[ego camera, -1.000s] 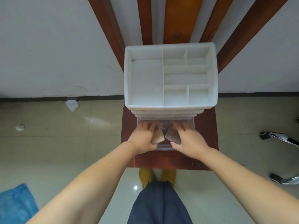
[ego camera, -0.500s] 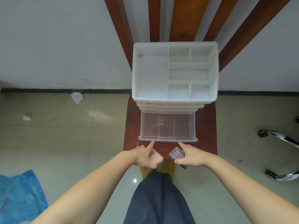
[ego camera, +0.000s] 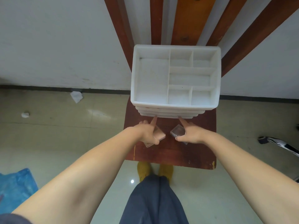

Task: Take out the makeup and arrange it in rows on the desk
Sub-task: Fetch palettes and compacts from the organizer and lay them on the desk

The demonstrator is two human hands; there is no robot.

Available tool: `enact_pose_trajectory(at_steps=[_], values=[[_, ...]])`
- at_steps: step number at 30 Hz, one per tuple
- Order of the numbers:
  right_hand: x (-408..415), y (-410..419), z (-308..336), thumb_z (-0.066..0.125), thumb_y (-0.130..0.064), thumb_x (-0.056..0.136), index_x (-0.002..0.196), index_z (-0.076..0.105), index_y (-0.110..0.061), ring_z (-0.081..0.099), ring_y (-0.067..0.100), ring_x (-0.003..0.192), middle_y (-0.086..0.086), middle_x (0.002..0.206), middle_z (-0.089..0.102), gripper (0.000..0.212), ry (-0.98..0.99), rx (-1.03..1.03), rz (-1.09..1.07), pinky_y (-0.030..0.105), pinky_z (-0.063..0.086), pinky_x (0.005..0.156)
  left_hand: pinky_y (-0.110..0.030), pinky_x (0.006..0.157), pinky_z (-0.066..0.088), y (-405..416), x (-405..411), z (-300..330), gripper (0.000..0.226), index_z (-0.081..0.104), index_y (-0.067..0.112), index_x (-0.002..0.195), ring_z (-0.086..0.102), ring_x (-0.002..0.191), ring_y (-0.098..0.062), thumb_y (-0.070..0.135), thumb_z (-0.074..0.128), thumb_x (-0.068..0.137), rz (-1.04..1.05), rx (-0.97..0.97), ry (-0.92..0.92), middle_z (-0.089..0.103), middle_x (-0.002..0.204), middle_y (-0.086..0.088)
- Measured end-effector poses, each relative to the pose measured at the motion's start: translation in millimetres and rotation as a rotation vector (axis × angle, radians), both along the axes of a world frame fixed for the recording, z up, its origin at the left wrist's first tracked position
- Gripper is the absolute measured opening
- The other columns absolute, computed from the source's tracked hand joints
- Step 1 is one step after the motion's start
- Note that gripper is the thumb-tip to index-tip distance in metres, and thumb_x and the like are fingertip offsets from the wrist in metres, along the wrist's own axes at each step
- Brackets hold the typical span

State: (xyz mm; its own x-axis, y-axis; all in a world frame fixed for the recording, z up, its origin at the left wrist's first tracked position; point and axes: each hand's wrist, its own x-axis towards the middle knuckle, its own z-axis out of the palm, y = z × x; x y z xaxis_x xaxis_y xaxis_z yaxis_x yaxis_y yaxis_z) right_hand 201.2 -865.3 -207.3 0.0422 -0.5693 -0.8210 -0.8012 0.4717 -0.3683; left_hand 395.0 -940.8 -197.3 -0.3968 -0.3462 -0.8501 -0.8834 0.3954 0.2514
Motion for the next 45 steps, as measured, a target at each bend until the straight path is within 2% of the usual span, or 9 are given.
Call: enact_pose_trajectory(at_steps=[7, 12, 15, 19, 25, 30, 35, 41, 45], values=[[10.4, 6.1, 33.0, 0.065, -0.043, 0.074, 0.15, -0.004, -0.027, 0.04, 0.034, 0.126, 0.017, 0.136, 0.039, 0.104, 0.063, -0.04, 0.097, 0.039, 0.04, 0.102, -0.045, 0.102, 0.039, 9.0, 12.0, 27.7, 0.105, -0.002, 0.018, 0.151, 0.03, 0.129, -0.034, 0.039, 0.066, 0.074, 0.003, -0.117, 0.089, 0.033, 0.137, -0.017], [42.4, -0.4, 106.7, 0.062, -0.041, 0.079, 0.145, 0.022, -0.021, 0.042, 0.03, 0.12, 0.012, 0.129, 0.043, 0.08, 0.068, -0.301, 0.288, 0.039, 0.043, 0.096, -0.041, 0.096, 0.042, 15.3, 45.5, 95.7, 0.096, 0.009, 0.014, 0.15, 0.037, 0.118, -0.031, 0.044, 0.063, 0.077, -0.016, -0.306, 0.224, 0.037, 0.128, -0.015], [66.7, -4.5, 148.7, 0.061, -0.041, 0.081, 0.141, 0.03, -0.022, 0.042, 0.028, 0.119, 0.009, 0.129, 0.044, 0.07, 0.075, -0.491, 0.407, 0.041, 0.044, 0.093, -0.036, 0.097, 0.038, 20.8, 77.9, 141.3, 0.096, 0.014, 0.009, 0.15, 0.041, 0.114, -0.032, 0.045, 0.063, 0.077, 0.027, -0.491, 0.286, 0.041, 0.126, -0.016], [97.9, -13.4, 196.8, 0.06, -0.038, 0.082, 0.139, 0.034, -0.019, 0.043, 0.028, 0.118, 0.008, 0.129, 0.044, 0.065, 0.07, -0.676, 0.586, 0.037, 0.041, 0.09, -0.034, 0.102, 0.034, 42.7, 130.2, 194.7, 0.091, 0.015, 0.006, 0.149, 0.041, 0.117, -0.034, 0.039, 0.062, 0.079, 0.186, -0.639, 0.275, 0.039, 0.131, -0.019], [165.6, -38.7, 257.9, 0.061, -0.033, 0.078, 0.131, 0.044, -0.012, 0.047, 0.035, 0.114, 0.013, 0.127, 0.047, 0.059, 0.043, -0.928, 0.974, 0.039, 0.043, 0.092, -0.034, 0.096, 0.039, 108.2, 200.7, 270.5, 0.082, 0.027, 0.01, 0.145, 0.043, 0.117, -0.033, 0.033, 0.065, 0.077, 0.573, -0.86, 0.19, 0.04, 0.13, -0.017], [247.1, -3.2, 295.9, 0.061, -0.033, 0.079, 0.117, 0.048, -0.007, 0.047, 0.034, 0.11, 0.011, 0.123, 0.048, 0.048, -0.064, -1.07, 1.231, 0.038, 0.042, 0.087, -0.031, 0.094, 0.037, 215.6, 239.7, 303.8, 0.064, 0.041, 0.007, 0.128, 0.041, 0.116, -0.03, 0.036, 0.066, 0.077, 0.848, -0.982, 0.038, 0.039, 0.127, -0.014], [340.2, 80.0, 322.9, 0.064, -0.028, 0.075, 0.11, 0.054, -0.003, 0.053, 0.037, 0.1, 0.015, 0.111, 0.054, 0.044, -0.27, -1.173, 1.549, 0.04, 0.046, 0.079, -0.034, 0.1, 0.037, 361.4, 269.8, 321.4, 0.059, 0.043, 0.006, 0.12, 0.042, 0.117, -0.032, 0.036, 0.065, 0.074, 1.147, -1.035, -0.213, 0.038, 0.126, -0.014], [428.1, 249.1, 347.9, 0.067, -0.028, 0.071, 0.107, 0.056, -0.004, 0.058, 0.036, 0.092, 0.014, 0.105, 0.057, 0.045, -0.586, -1.253, 1.9, 0.041, 0.051, 0.076, -0.033, 0.1, 0.035, 569.7, 266.5, 336.3, 0.057, 0.045, 0.005, 0.116, 0.044, 0.114, -0.035, 0.033, 0.065, 0.07, 1.536, -1.044, -0.49, 0.042, 0.122, -0.016], [454.9, 386.9, 356.7, 0.067, -0.031, 0.073, 0.115, 0.053, -0.006, 0.055, 0.035, 0.102, 0.013, 0.114, 0.055, 0.05, -0.788, -1.252, 2.08, 0.041, 0.048, 0.084, -0.03, 0.098, 0.036, 706.5, 238.4, 342.6, 0.056, 0.043, 0.006, 0.117, 0.043, 0.115, -0.031, 0.034, 0.063, 0.072, 1.734, -1.019, -0.628, 0.042, 0.122, -0.013]])
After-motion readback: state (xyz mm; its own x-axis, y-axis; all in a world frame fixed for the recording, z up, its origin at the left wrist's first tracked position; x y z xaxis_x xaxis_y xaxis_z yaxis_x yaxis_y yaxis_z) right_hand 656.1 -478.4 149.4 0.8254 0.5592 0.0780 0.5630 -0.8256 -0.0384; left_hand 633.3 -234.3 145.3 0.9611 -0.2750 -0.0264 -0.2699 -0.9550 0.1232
